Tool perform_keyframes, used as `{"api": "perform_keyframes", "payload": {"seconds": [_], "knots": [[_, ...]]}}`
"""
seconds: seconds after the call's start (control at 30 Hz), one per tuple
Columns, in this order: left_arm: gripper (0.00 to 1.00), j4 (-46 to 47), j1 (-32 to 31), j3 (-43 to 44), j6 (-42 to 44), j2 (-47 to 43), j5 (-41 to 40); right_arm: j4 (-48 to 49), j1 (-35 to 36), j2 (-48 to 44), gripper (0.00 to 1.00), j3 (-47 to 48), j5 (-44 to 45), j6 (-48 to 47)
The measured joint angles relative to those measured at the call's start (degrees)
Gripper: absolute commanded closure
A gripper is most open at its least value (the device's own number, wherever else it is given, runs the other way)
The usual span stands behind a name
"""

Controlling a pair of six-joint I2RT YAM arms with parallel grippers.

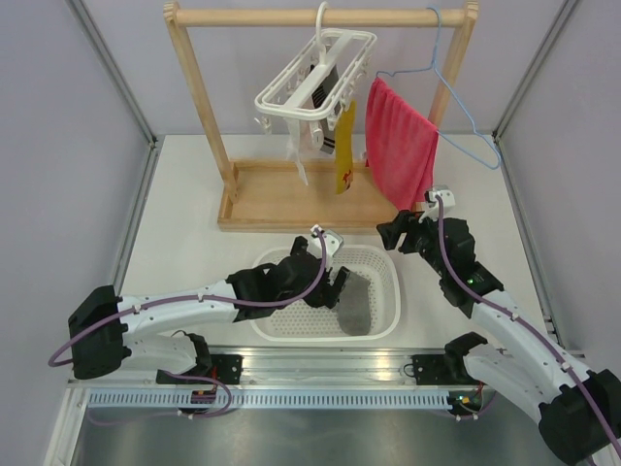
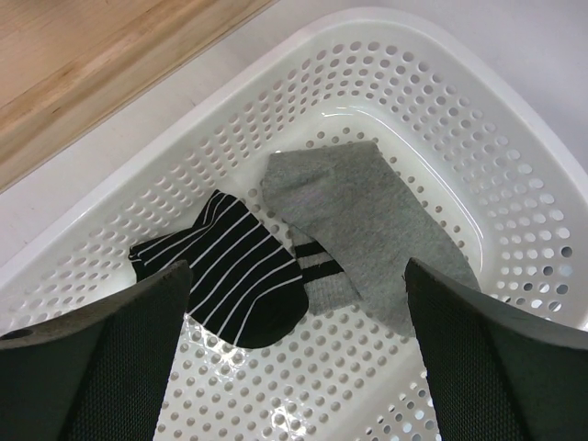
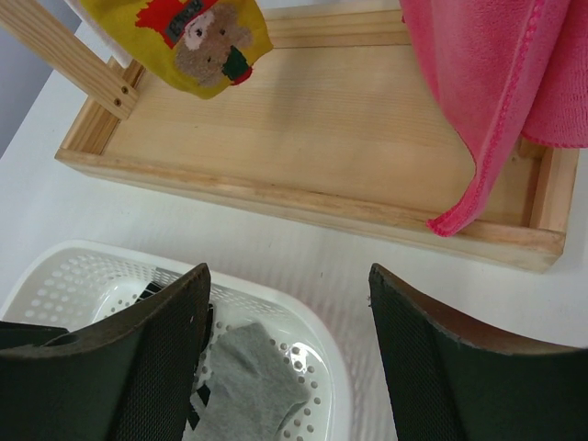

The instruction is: Remove the socks clipped to the hanger

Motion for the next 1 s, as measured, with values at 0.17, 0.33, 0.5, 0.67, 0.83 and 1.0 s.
{"api": "perform_keyframes", "payload": {"seconds": [0.17, 0.33, 0.5, 0.67, 0.83, 1.0], "knots": [[0.00, 0.00, -0.07, 0.00, -0.26, -0.13, -1.31, 0.04, -0.04, 0.68, 0.26, -0.15, 0.07, 0.09], [0.00, -0.33, -0.17, -0.68, -2.78, -2.51, -10.86, 1.03, -0.07, 0.98, 0.25, -0.96, 0.72, 0.50], [0.00, 1.90, 2.45, -2.58, -4.13, -9.01, -17.18, 2.16, -0.55, 1.60, 0.26, -2.49, 1.03, 1.09], [0.00, 10.84, 13.29, -3.08, -3.82, -11.04, -10.27, 4.00, -0.81, 2.73, 0.26, -3.15, 0.83, 1.99], [0.00, 17.62, 20.50, -0.90, -3.21, -6.10, -0.31, 4.94, -0.94, 2.62, 0.26, -3.58, -0.09, 2.29], [0.00, 23.78, 23.67, 5.81, -3.19, 3.26, 8.94, 5.79, -1.49, 2.03, 0.25, -3.85, -1.11, 2.56]]}}
